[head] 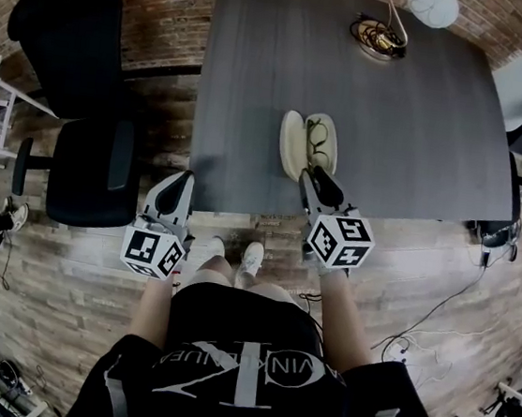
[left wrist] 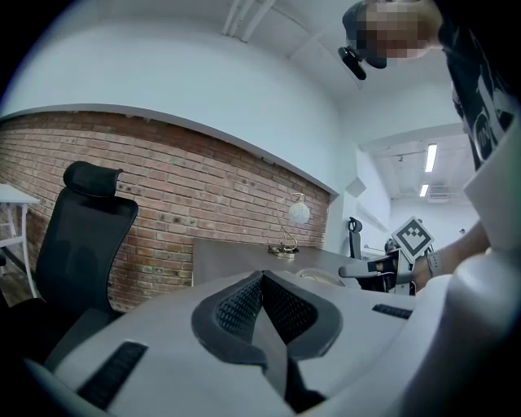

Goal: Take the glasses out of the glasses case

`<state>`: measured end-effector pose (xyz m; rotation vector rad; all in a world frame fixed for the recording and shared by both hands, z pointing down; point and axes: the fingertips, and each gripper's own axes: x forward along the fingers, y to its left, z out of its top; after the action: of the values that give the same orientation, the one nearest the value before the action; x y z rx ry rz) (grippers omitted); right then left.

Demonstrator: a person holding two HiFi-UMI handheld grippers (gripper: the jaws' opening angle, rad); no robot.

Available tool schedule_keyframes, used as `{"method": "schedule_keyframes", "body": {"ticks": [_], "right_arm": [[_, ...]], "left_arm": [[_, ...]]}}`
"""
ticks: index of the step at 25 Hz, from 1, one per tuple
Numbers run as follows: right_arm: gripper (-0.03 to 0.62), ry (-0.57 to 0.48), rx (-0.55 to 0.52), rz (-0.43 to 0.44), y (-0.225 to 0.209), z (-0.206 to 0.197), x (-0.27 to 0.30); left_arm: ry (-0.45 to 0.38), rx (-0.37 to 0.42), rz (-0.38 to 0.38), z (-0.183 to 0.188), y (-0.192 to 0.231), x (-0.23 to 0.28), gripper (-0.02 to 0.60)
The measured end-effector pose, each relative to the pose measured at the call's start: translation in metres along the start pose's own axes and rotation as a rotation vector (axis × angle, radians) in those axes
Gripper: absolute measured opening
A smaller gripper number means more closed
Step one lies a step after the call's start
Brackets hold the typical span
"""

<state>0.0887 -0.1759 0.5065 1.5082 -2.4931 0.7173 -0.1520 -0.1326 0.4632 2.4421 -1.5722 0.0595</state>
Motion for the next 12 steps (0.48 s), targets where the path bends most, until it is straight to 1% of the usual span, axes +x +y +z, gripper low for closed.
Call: {"method": "schedule_keyframes", "body": {"ticks": [5,12], "right_arm": [[0.117,0.059,-0.016,-0.044,-0.003,0.000,0.020],[0.106,0.125,-0.007,-0.117,-0.016,0.001,0.044]], "left_arm": [[0.025,0.006,-0.036,-0.003,0.004,0.014,0.015],[0.032,0.009,-0.117,0.005,0.010,0.060,0.015]]}}
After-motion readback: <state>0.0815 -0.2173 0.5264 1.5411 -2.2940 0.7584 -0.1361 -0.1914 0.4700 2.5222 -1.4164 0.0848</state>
